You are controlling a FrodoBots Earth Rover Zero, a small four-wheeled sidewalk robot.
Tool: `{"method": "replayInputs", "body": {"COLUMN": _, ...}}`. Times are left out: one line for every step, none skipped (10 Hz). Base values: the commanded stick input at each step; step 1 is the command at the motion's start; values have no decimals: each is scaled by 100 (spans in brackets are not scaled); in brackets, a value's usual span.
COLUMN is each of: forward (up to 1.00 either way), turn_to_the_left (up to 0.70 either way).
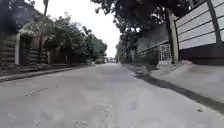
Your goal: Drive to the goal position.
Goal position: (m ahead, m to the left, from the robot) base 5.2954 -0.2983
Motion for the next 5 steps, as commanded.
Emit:
{"method": "replayInputs", "body": {"forward": 100, "turn_to_the_left": -2}}
{"method": "replayInputs", "body": {"forward": 100, "turn_to_the_left": -2}}
{"method": "replayInputs", "body": {"forward": 100, "turn_to_the_left": -2}}
{"method": "replayInputs", "body": {"forward": 100, "turn_to_the_left": -2}}
{"method": "replayInputs", "body": {"forward": 100, "turn_to_the_left": -2}}
